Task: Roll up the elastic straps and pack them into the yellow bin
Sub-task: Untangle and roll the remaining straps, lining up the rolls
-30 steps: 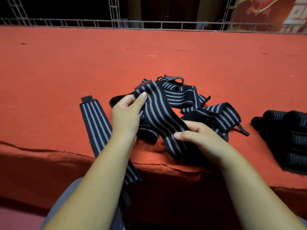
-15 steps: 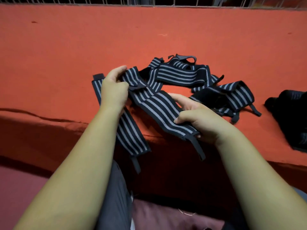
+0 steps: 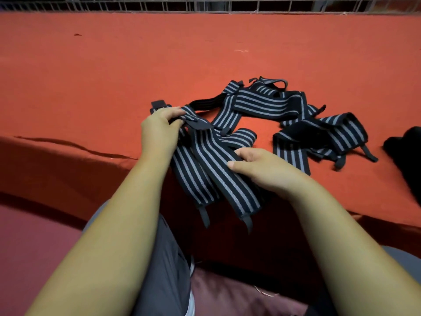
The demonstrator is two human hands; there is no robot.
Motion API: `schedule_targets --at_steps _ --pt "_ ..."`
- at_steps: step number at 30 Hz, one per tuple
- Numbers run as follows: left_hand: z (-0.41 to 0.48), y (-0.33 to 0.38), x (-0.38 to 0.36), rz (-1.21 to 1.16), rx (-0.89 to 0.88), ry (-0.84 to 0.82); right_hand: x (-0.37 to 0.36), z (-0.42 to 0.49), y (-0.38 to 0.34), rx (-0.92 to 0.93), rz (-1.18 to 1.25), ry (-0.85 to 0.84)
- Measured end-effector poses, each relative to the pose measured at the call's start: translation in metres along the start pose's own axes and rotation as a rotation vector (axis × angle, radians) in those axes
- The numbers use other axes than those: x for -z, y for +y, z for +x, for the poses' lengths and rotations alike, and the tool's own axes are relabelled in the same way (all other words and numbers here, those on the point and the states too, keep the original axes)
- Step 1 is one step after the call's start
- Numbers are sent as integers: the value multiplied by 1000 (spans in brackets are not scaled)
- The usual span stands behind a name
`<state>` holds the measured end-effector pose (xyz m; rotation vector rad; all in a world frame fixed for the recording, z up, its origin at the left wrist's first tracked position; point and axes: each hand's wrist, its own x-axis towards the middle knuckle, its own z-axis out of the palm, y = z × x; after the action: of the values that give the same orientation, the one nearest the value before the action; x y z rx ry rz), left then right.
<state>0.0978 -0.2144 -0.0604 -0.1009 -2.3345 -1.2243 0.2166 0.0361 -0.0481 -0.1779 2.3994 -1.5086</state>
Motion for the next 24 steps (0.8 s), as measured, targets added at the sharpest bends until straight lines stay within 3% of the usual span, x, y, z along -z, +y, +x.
schedule_targets --at_steps 9,12,18,24 --pt "9 -15 -1 -163 285 159 -2 -14 -12 -38 -199 -23" --pt "20 -30 4 -306 397 136 -5 -17 -13 -59 -217 -12" --pt "15 -10 5 -564 437 178 -4 -18 -13 -37 -74 40" --pt "35 -6 18 -566 418 240 -13 -5 -22 26 -26 52"
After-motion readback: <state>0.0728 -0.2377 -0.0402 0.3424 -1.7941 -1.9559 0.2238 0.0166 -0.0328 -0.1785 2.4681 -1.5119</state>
